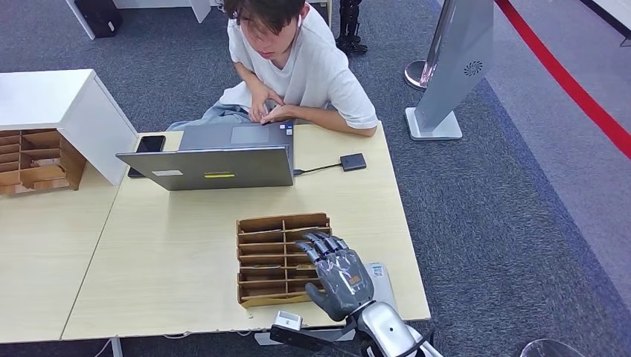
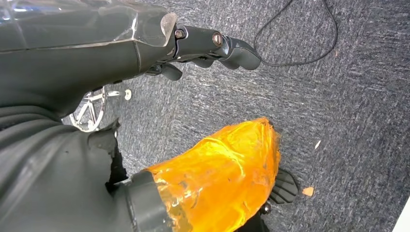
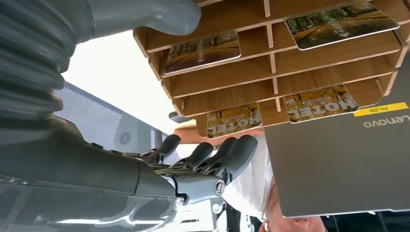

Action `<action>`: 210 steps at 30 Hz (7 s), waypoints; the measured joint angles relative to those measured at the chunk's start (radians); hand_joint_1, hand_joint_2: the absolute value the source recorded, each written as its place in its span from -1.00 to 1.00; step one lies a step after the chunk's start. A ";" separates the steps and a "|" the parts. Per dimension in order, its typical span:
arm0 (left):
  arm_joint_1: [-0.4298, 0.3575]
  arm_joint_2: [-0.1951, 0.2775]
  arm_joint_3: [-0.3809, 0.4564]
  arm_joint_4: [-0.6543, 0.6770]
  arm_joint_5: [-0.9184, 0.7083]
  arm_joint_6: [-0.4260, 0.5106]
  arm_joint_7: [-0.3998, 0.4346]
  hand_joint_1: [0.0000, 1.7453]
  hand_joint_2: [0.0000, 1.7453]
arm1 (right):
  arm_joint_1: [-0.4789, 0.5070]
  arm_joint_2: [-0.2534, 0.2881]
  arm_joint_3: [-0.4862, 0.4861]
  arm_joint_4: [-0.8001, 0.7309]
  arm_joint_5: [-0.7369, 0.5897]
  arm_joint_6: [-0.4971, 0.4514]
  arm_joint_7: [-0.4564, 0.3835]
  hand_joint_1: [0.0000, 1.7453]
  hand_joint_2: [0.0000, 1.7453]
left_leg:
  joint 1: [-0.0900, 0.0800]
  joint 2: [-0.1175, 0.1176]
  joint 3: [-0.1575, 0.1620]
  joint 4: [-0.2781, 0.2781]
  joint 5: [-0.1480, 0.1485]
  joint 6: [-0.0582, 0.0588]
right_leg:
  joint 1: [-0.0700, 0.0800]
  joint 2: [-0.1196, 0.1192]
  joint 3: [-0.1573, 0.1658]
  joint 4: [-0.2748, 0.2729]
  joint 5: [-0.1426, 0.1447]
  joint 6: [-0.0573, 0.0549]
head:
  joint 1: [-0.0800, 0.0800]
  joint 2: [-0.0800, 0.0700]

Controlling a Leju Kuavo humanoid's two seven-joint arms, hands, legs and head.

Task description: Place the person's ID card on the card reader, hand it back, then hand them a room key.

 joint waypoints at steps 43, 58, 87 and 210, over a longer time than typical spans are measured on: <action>-0.003 0.004 0.000 0.000 -0.013 0.000 -0.008 -1.00 -1.00 | -0.001 0.010 -0.009 0.060 -0.023 0.021 0.018 -0.40 1.00 | 0.000 0.000 0.000 0.000 0.000 0.000 | 0.000 0.000 0.000 0.000 0.000 0.000 | 0.000 0.000; -0.006 0.006 0.000 0.001 -0.018 0.000 -0.009 -1.00 -1.00 | -0.015 0.035 -0.021 0.088 -0.027 0.022 0.018 -0.29 1.00 | 0.000 0.000 0.000 0.000 0.000 0.000 | 0.000 0.000 0.000 0.000 0.000 0.000 | 0.000 0.000; -0.006 0.005 0.000 0.002 -0.028 -0.009 -0.015 -1.00 -1.00 | -0.029 0.049 -0.026 0.106 -0.033 0.019 0.018 0.90 1.00 | 0.000 0.000 0.000 0.000 0.000 0.000 | 0.000 0.000 0.000 0.000 0.000 0.000 | 0.000 0.000; -0.039 0.012 -0.011 0.002 -0.094 -0.039 0.005 -1.00 -1.00 | -0.229 0.160 -0.049 -0.062 -0.014 -0.063 -0.035 -1.00 1.00 | 0.000 0.000 0.000 0.000 0.000 0.000 | 0.000 0.000 0.000 0.000 0.000 0.000 | 0.000 0.000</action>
